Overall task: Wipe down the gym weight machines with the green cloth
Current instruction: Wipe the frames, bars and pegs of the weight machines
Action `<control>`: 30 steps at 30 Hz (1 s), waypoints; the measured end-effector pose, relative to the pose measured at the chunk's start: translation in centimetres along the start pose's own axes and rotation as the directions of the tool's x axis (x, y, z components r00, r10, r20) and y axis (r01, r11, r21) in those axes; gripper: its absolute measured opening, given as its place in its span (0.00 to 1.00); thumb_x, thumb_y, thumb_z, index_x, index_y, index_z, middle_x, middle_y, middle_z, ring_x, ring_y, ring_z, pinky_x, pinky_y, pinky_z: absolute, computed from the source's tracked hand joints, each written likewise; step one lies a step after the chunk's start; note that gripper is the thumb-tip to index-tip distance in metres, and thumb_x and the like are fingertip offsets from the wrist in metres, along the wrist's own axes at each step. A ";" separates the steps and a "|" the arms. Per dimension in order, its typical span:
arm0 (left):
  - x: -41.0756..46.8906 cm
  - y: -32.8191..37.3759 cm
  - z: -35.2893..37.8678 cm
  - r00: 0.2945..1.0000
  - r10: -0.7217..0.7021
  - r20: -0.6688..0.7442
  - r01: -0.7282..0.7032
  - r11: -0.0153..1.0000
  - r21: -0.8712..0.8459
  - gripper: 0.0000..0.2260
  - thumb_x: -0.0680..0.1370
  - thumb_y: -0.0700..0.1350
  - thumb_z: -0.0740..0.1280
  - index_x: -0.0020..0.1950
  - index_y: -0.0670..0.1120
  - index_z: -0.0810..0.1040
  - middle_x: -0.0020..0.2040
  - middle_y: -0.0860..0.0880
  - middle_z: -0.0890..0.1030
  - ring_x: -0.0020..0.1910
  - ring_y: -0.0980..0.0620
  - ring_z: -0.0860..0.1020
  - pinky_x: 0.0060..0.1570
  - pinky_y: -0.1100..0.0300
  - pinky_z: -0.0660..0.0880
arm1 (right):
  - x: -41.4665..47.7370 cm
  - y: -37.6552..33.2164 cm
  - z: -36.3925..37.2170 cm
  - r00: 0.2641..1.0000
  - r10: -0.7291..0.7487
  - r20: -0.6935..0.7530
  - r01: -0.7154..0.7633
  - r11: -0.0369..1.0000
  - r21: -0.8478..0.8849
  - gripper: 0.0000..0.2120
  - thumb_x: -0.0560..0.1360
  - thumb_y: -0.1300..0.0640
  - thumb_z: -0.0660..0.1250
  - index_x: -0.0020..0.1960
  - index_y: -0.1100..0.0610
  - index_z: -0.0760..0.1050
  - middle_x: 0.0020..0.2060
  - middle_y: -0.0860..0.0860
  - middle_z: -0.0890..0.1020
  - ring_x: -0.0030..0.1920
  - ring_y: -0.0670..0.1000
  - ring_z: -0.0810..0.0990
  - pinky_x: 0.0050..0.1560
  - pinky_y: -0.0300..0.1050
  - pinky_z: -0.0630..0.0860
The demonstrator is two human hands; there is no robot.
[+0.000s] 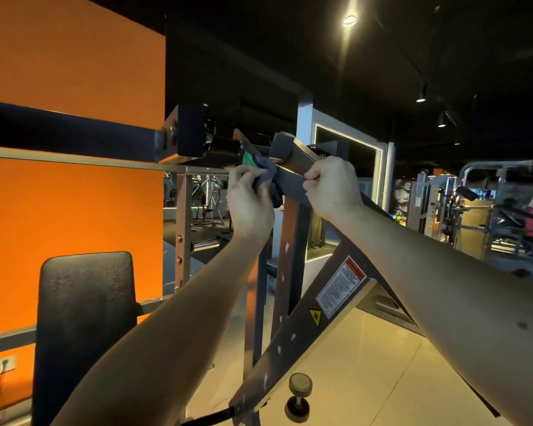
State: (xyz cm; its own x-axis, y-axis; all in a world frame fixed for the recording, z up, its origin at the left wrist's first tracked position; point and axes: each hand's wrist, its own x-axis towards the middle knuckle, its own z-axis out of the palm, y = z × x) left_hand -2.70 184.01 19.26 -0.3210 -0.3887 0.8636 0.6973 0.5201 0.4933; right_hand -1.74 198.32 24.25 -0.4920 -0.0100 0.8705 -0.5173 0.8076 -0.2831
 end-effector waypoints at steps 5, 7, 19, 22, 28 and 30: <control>4.6 -1.0 0.0 0.980 -0.198 -0.020 0.194 0.974 -0.114 0.11 0.83 0.40 0.63 0.65 0.48 0.77 0.62 0.51 0.79 0.59 0.57 0.78 0.62 0.60 0.77 | 0.0 0.6 0.1 1.000 0.000 -0.021 0.000 1.000 0.020 0.10 0.78 0.60 0.73 0.58 0.58 0.85 0.55 0.54 0.85 0.56 0.53 0.84 0.58 0.48 0.82; 5.1 -1.5 0.2 0.982 -0.185 -0.022 0.182 0.978 -0.105 0.11 0.83 0.43 0.64 0.65 0.48 0.78 0.60 0.51 0.80 0.59 0.56 0.79 0.63 0.52 0.79 | 0.1 0.7 0.1 1.000 -0.006 -0.015 0.007 1.000 0.025 0.09 0.78 0.61 0.72 0.58 0.58 0.85 0.54 0.55 0.85 0.55 0.52 0.84 0.58 0.46 0.80; 4.5 -1.4 0.4 0.995 -0.082 -0.054 0.074 0.988 -0.135 0.08 0.82 0.44 0.67 0.60 0.52 0.78 0.61 0.52 0.78 0.60 0.57 0.78 0.61 0.58 0.78 | 0.2 0.8 0.0 0.999 -0.032 0.013 0.031 0.998 0.048 0.10 0.78 0.62 0.72 0.58 0.59 0.84 0.54 0.56 0.85 0.53 0.53 0.85 0.56 0.51 0.84; 2.1 -1.2 1.1 0.997 -0.028 -0.065 0.021 0.994 -0.106 0.08 0.80 0.40 0.68 0.58 0.49 0.79 0.61 0.50 0.76 0.61 0.57 0.76 0.64 0.58 0.75 | 0.0 0.8 -0.1 1.000 -0.025 0.019 0.024 0.998 0.057 0.10 0.78 0.62 0.72 0.59 0.59 0.84 0.55 0.56 0.84 0.54 0.53 0.85 0.58 0.50 0.83; -0.8 -1.4 2.6 0.980 0.197 -0.005 -0.197 0.980 0.007 0.08 0.77 0.35 0.71 0.55 0.42 0.82 0.58 0.47 0.75 0.60 0.51 0.76 0.65 0.51 0.75 | 0.0 0.5 -0.6 0.998 -0.056 0.033 0.055 0.998 0.018 0.08 0.79 0.61 0.71 0.56 0.59 0.85 0.55 0.56 0.84 0.55 0.53 0.84 0.59 0.46 0.81; 0.4 -1.6 1.9 0.975 0.222 -0.006 -0.221 0.974 0.043 0.09 0.77 0.34 0.71 0.55 0.44 0.82 0.58 0.48 0.76 0.59 0.53 0.76 0.64 0.54 0.75 | 0.1 0.5 -0.5 0.999 -0.037 0.035 0.037 0.999 0.014 0.08 0.79 0.61 0.71 0.56 0.58 0.85 0.55 0.56 0.84 0.55 0.52 0.84 0.59 0.47 0.82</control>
State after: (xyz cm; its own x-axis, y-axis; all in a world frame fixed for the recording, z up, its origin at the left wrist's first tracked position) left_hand -5.17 184.44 18.99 -0.1543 -0.2685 0.9508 0.7228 0.6254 0.2939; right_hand -1.71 199.07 24.42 -0.4967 -0.0608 0.8658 -0.5449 0.7983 -0.2566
